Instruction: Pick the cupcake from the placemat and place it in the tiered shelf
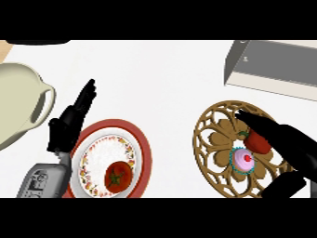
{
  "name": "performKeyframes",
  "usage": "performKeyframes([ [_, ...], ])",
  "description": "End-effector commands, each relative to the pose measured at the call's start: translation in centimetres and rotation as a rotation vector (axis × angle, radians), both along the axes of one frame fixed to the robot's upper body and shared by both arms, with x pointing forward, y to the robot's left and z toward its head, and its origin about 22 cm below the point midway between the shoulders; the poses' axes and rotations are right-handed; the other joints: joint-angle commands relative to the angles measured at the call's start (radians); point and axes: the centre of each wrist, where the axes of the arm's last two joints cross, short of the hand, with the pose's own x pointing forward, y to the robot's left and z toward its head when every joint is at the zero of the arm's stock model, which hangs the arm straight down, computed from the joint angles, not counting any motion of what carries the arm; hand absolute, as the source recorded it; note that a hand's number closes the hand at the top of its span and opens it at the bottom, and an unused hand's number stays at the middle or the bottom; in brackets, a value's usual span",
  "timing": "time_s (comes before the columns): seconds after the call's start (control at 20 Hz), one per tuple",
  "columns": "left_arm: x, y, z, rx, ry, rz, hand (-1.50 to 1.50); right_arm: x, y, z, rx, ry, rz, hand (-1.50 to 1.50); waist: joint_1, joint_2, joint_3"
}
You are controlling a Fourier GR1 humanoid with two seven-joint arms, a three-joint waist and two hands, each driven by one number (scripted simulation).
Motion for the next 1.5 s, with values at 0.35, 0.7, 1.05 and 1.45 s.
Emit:
performKeyframes([
  [0.35,0.4,1.2,-1.2,0.000,0.010,0.004,0.00,2.1,1.9,-2.0,-0.002,0.009,0.016,-1.50,0.000,0.001,0.000],
  [0.7,-1.1,-0.1,-0.6,0.006,-0.014,0.012,0.00,0.5,0.6,-4.9,-0.008,0.035,0.017,-1.50,0.000,0.000,0.000],
  [1.05,-0.5,1.5,0.2,0.002,-0.002,-0.006,0.00,2.0,-0.6,-4.2,-0.110,0.010,0.116,1.50,0.002,0.001,0.000],
  [1.45,-0.7,-0.6,0.2,-0.003,-0.002,-0.016,0.00,1.6,5.7,-6.4,-0.104,-0.015,-0.218,1.50,0.014,0.002,0.000],
])
